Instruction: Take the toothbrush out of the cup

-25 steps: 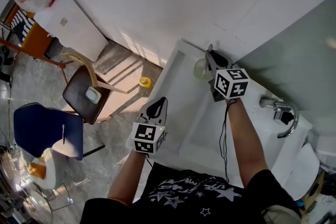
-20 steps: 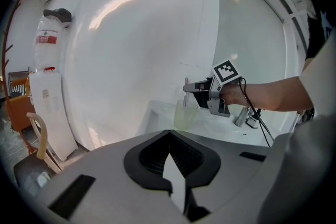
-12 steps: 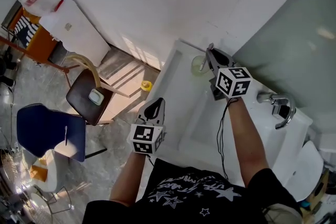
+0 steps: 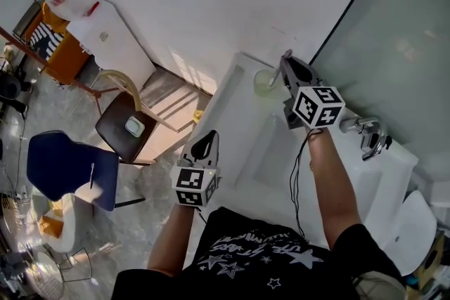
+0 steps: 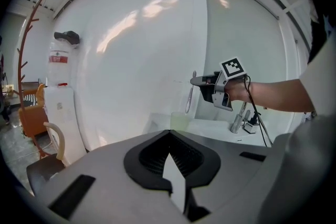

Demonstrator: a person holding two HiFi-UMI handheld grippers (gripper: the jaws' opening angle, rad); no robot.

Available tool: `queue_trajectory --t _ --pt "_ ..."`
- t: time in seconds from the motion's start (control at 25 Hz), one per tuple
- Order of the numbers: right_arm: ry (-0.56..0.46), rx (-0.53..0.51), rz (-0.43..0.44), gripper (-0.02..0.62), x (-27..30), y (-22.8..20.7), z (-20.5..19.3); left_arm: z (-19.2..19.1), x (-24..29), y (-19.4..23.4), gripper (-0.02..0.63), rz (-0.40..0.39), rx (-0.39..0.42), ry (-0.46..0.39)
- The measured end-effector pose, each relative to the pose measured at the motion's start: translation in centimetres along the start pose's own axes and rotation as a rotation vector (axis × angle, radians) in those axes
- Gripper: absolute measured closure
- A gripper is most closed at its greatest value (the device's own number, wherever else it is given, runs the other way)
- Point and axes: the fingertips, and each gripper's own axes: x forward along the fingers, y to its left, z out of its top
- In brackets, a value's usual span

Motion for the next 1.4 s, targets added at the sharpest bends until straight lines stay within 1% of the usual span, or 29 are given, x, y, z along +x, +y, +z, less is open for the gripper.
queue_trajectory --t 0.24,0.32,0.44,0.88,1.2,1.4 --pt "-0.034 -0.001 0.054 0.569 -4.4 2.0 1.2 0.2 -2.4 -2.9 0.591 0.02 0.009 -0.029" --pt "-0.042 0.006 0.073 0.569 -6.4 2.7 1.2 0.0 -3.4 -4.2 0.591 0.025 0.021 -0.037" --pt "-0.045 0.017 0.099 0.569 -9.4 3.6 0.8 -0.2 -4.9 -6.5 0.591 0.024 0.009 -0.041" --pt "-0.008 0.087 0.159 0.569 -18.8 5.5 -2.6 -1.8 -10.1 -13.8 0.591 0.043 0.035 -0.066" --pt "0.015 0.072 0.197 0.569 -26.2 7.0 -4.9 -3.7 -13.6 -18.7 0.591 0.044 0.025 -0.083" --pt "0.041 0.067 0.21 0.571 -30.1 7.3 -6.1 -4.6 -15.7 -21.8 0.591 0.041 0.043 -0.085"
